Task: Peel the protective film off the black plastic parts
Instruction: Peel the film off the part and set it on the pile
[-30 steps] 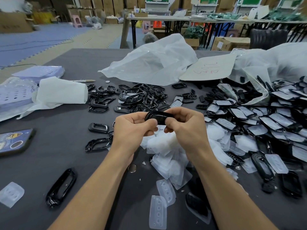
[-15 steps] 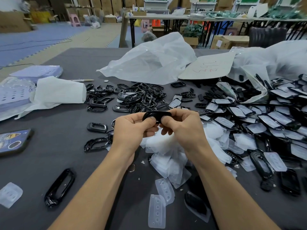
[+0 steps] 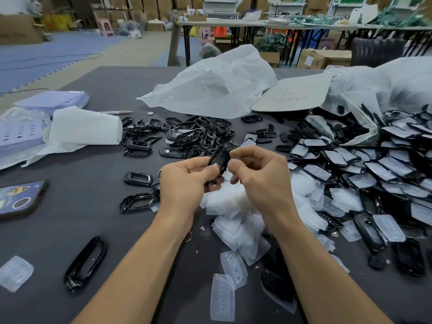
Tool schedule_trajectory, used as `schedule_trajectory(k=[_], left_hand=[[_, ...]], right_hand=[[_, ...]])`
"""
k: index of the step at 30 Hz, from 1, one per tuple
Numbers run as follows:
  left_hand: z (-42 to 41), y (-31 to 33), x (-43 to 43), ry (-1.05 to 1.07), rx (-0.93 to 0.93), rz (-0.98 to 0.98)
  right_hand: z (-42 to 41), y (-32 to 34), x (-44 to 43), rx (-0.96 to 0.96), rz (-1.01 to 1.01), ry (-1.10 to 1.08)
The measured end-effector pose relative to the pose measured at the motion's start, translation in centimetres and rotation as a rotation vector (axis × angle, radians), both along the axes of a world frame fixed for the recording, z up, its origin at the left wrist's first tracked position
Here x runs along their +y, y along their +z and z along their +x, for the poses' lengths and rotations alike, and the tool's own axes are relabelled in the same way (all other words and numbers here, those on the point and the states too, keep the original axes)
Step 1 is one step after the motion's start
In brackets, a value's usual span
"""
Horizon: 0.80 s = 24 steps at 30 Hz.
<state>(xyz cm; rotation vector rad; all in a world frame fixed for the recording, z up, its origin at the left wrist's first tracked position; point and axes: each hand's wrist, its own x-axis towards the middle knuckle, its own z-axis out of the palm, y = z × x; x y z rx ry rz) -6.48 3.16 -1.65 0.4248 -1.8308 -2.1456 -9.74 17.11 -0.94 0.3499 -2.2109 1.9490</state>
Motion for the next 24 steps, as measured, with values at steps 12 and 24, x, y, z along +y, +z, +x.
schedule_trajectory(k=[12, 24], left_hand=[[-0.1, -0.6, 0.8, 0.023, 0.017, 0.15], [-0.2, 0.2, 0.5, 0.099, -0.004, 0.096]], right_hand=[[0.5, -0.2, -0.6, 0.03, 0.233, -0.079], [-0.1, 0.6, 0.8, 0.114, 0.32, -0.186]])
